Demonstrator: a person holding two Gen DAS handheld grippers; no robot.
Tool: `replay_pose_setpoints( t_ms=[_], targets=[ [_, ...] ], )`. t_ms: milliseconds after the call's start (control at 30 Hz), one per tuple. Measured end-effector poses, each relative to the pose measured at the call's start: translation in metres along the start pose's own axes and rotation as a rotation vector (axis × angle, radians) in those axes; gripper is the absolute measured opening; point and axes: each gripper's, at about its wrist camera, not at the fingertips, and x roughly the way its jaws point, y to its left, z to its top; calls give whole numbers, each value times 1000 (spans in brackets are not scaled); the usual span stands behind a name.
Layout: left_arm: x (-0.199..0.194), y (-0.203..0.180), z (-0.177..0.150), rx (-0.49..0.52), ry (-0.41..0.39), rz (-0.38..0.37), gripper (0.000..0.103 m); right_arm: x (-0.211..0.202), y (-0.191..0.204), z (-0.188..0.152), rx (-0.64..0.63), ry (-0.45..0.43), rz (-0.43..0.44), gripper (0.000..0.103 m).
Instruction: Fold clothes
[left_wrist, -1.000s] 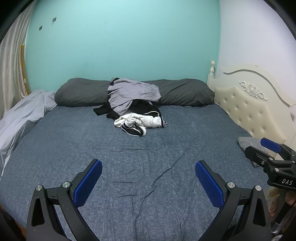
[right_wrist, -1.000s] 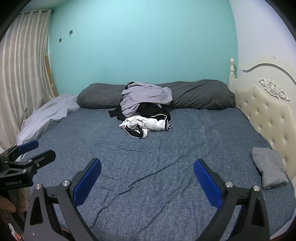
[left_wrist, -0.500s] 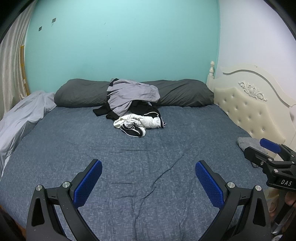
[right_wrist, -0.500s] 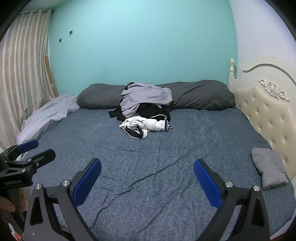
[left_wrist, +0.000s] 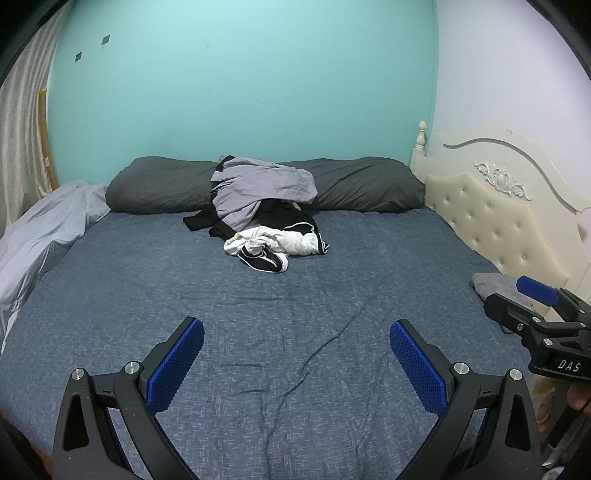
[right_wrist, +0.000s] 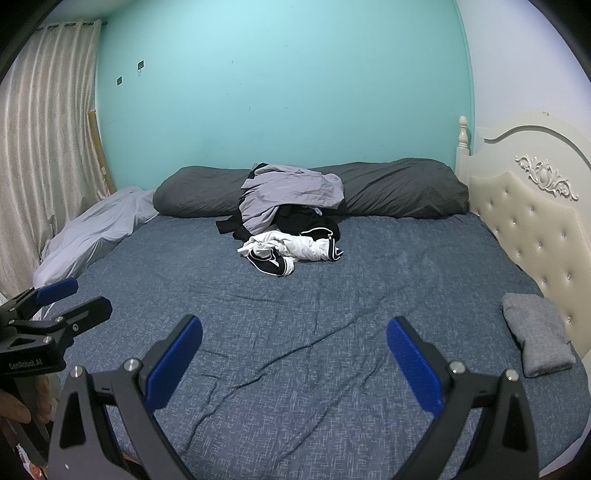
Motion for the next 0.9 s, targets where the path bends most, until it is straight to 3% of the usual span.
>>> replay_pose_setpoints(
  t_ms=[500, 767, 900],
  targets=[
    [29, 10, -6, -43, 30, -8, 103, 21, -6, -3, 12, 26, 12, 101],
    [76, 30, -12, -81, 53, 4, 103, 68, -16, -9, 35, 71, 19, 101],
    [109, 48, -14, -122, 54, 44, 103, 98, -18, -9, 34, 99, 30, 101]
  ],
)
